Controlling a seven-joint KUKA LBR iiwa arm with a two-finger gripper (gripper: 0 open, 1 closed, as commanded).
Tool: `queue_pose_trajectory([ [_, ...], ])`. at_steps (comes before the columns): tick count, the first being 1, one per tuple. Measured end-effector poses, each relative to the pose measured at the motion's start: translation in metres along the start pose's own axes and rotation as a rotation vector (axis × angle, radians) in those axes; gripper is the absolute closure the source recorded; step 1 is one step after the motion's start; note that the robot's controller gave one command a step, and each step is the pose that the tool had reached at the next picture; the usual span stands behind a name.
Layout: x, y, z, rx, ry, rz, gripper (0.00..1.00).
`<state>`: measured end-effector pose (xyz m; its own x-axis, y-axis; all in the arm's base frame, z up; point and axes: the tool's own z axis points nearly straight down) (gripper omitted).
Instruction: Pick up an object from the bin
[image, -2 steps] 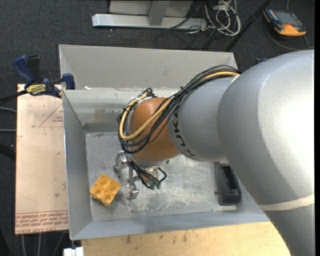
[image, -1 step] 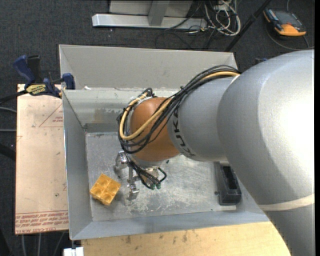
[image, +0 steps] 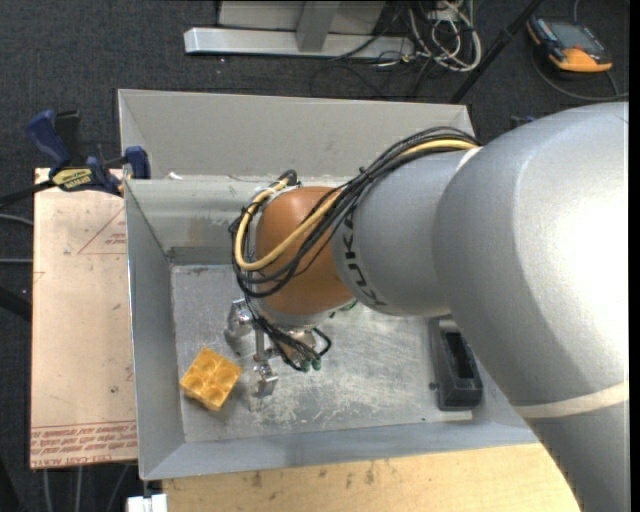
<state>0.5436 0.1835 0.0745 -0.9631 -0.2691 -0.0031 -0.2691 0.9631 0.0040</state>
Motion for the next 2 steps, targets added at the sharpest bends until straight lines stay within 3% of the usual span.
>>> queue_pose_trajectory([
  [1,0.004,0.046,0.0,0.009,-0.006,-0.038,0.0],
  [2,0.013,0.075,-0.002,0.001,-0.012,-0.384,1.0],
])
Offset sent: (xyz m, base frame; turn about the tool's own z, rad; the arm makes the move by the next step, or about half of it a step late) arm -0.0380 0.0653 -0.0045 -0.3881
